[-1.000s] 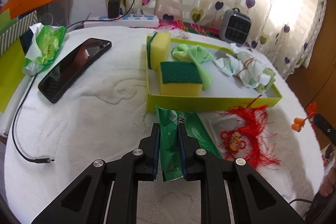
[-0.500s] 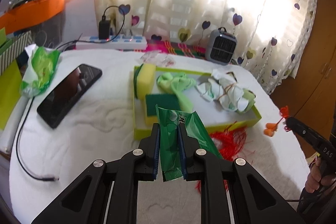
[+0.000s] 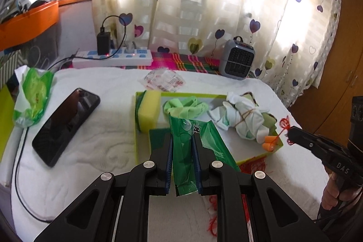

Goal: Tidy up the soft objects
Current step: 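Lift the green packet with the left tool toward the box while the right tool holds the tassel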

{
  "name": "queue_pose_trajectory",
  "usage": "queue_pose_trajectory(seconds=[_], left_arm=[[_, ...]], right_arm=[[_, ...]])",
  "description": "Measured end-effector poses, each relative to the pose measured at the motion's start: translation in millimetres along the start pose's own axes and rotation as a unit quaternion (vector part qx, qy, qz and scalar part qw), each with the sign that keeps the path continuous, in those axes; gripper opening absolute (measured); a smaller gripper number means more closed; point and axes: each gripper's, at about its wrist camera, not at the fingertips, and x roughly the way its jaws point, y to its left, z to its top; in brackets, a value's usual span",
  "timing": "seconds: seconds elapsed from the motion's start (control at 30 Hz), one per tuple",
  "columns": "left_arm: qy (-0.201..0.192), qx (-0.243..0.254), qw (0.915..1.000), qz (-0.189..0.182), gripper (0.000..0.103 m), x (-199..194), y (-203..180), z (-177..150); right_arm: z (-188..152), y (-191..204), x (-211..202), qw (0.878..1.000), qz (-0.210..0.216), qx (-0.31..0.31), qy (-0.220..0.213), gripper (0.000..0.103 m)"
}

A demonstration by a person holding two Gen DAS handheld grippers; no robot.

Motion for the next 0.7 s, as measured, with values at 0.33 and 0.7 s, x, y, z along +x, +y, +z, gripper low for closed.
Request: queue_pose_trajectory(seconds=[0.33, 0.7], left_arm=[[-0.001, 0.004, 1.0, -0.001, 0.015, 23, -2, 24], [0.015, 0.01, 0.9998, 0.009, 0.015, 57, -3, 40]], right_arm=[[8, -5, 38, 0.999, 0.012, 0.003, 0.035, 0.003], [6, -17, 69, 0.997, 0.006, 0.009, 0.073, 0.003]])
